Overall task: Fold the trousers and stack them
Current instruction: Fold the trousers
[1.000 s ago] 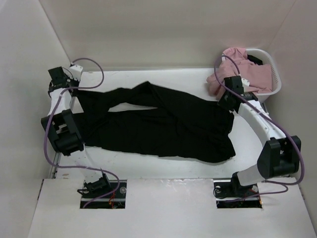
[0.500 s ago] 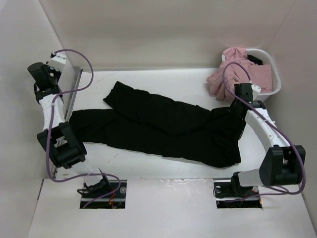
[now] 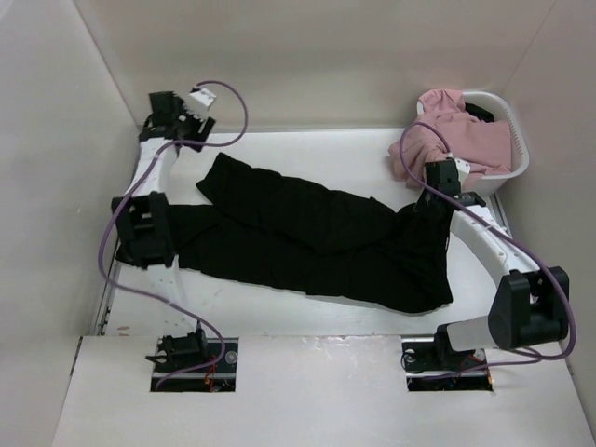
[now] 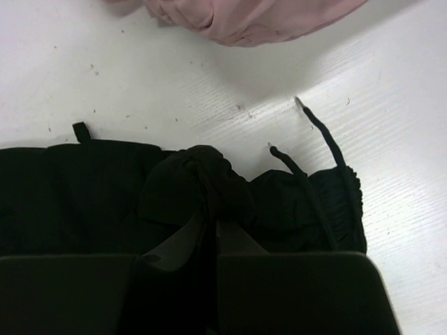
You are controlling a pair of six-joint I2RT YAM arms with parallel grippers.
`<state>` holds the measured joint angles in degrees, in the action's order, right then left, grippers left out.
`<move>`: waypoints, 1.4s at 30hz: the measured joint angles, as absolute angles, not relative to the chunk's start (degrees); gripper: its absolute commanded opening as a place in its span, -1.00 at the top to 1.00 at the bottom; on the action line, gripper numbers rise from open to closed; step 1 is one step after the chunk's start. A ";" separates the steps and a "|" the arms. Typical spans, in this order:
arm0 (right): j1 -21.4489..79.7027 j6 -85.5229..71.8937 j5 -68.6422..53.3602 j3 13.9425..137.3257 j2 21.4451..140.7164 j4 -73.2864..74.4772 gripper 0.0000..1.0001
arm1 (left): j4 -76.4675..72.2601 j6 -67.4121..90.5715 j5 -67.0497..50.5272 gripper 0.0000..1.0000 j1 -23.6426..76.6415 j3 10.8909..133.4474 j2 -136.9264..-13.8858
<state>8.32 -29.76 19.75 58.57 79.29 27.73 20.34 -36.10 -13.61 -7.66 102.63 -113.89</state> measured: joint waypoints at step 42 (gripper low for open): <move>7.99 -35.66 15.75 46.72 66.57 23.62 0.99 | 14.31 -35.35 -15.62 1.00 -13.76 93.45 -103.98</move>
<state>7.99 -35.66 15.75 46.72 66.57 23.62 14.31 -35.35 -15.62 -13.76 93.45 -103.98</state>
